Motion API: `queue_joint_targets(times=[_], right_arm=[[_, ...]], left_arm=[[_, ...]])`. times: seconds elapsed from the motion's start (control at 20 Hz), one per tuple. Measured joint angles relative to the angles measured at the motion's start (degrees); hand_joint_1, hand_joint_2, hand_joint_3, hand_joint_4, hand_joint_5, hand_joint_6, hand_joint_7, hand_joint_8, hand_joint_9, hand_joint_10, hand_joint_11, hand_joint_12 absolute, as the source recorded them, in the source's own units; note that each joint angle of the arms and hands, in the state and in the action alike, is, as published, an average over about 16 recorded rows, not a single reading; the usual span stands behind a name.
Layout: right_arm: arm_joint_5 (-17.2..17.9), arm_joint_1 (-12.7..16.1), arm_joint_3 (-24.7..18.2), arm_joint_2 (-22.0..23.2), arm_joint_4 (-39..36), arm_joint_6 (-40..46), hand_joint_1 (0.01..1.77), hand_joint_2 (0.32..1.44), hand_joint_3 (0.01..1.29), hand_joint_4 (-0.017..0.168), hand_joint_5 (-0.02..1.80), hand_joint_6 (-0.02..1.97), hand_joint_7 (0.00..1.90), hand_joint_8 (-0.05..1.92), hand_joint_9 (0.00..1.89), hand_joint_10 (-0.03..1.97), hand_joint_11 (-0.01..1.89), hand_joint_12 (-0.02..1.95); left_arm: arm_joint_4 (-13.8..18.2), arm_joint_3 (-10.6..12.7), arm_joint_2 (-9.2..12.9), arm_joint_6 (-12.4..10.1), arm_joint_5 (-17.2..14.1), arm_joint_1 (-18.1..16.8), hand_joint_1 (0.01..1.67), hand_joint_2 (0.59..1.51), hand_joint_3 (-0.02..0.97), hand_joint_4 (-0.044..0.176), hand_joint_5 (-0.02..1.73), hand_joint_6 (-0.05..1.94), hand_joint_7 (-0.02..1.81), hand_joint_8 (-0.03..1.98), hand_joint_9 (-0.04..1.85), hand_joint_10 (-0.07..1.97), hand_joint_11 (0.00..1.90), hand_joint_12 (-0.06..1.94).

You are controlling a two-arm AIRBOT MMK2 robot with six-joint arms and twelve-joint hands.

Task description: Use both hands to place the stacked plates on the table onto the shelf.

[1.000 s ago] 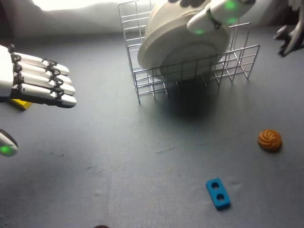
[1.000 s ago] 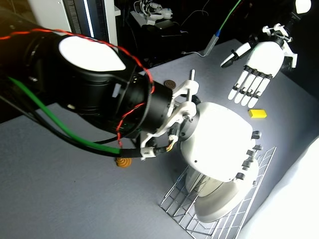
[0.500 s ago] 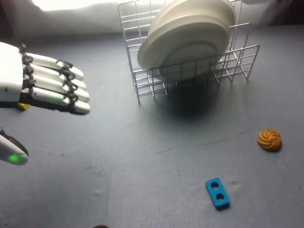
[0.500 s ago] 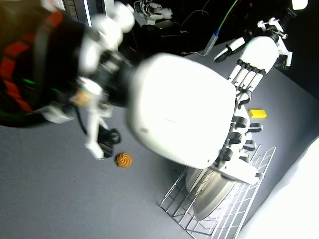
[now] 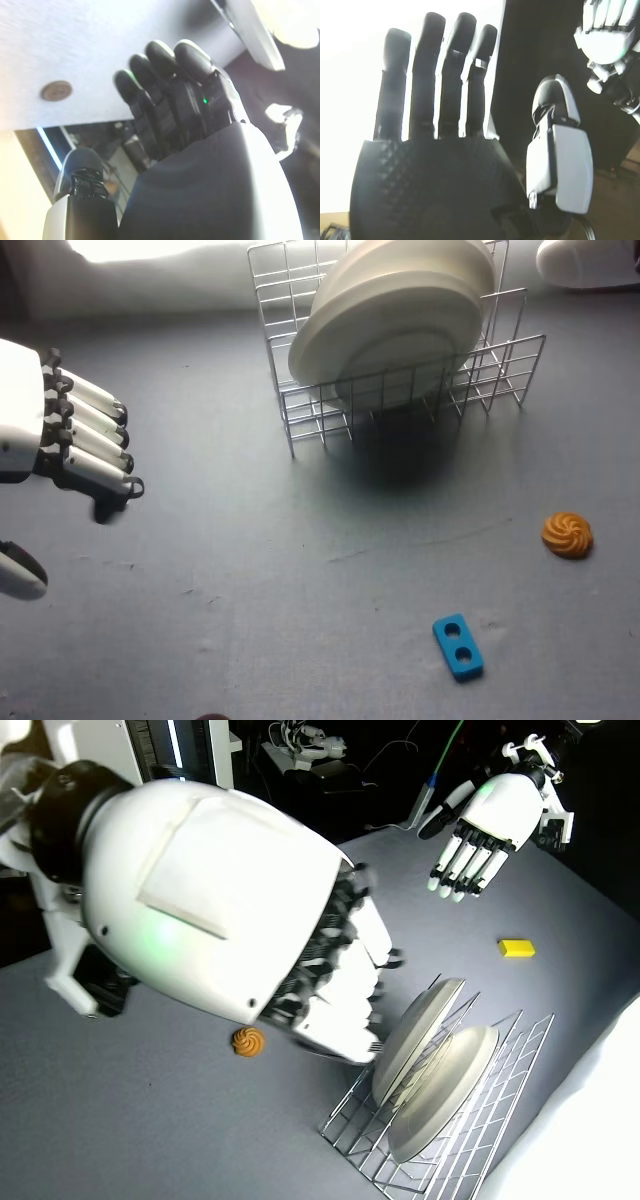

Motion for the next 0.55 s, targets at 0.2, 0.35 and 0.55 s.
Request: queue_joint_targets(times=[0.2,0.35,0.55], right_arm=[[0.07,-1.18,-1.36,1.33,0.01,-1.49,0.51,1.25,0.01,0.051,1.14,1.27,1.28,1.27,1.29,1.33,1.13,1.72],[0.07,-1.67,-1.64,1.53,0.01,-2.21,0.48,1.29,0.01,0.066,1.24,1.58,1.37,1.57,1.4,1.6,1.33,1.81],[0.11,-2.25,-1.74,1.59,0.03,-3.13,0.48,1.37,0.01,0.095,1.43,1.94,1.56,1.91,1.6,1.92,1.68,1.91]], left_arm=[[0.73,-0.22,0.21,-0.1,0.09,-0.49,0.4,1.271,0.002,0.072,1.09,1.37,1.17,1.69,1.17,1.76,1.09,1.85],[0.93,-0.21,0.22,-0.14,0.1,-0.67,0.46,1.29,-0.002,0.09,1.19,1.62,1.32,1.88,1.36,1.9,1.33,1.9],[0.95,-0.36,0.23,-0.2,0.11,-0.92,0.6,1.336,-0.008,0.126,1.46,1.86,1.64,1.93,1.7,1.91,1.7,1.91]])
